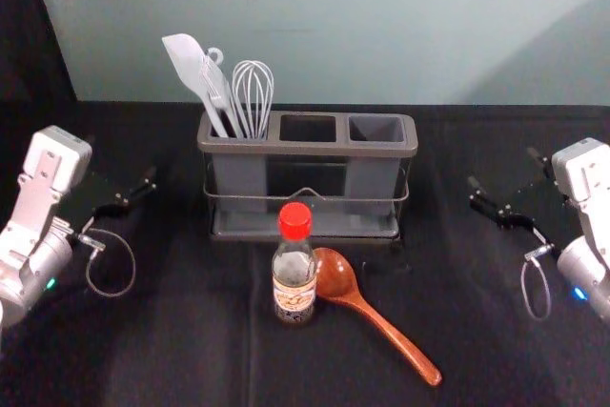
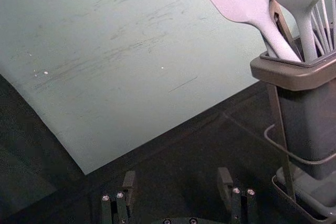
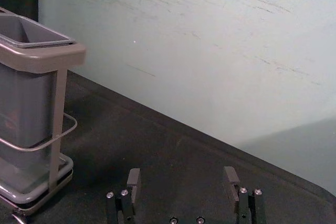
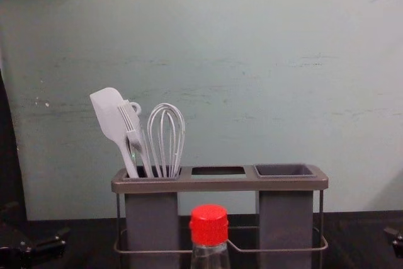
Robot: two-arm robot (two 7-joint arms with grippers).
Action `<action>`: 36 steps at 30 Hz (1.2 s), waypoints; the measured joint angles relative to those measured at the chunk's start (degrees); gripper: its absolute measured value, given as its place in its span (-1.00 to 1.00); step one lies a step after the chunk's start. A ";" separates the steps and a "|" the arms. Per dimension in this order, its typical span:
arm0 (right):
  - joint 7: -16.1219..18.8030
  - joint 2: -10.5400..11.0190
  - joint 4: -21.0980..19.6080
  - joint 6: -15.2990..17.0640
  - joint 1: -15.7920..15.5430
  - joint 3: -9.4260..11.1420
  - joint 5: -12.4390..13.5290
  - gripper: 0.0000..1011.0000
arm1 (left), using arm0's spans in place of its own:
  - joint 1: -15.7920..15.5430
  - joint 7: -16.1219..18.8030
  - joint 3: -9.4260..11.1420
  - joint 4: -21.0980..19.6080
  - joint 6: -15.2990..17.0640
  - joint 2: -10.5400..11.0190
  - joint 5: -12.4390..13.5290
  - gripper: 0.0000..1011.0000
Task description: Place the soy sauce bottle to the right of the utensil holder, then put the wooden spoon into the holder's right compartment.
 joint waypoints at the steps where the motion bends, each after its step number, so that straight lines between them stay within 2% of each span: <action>1: 0.00 0.00 0.00 0.00 0.00 0.00 0.00 0.98 | 0.00 0.00 0.00 0.00 0.00 0.00 0.00 0.98; 36: 0.00 0.00 0.00 0.00 0.00 0.00 0.00 0.98 | 0.00 0.00 0.00 0.00 0.00 0.00 0.00 0.98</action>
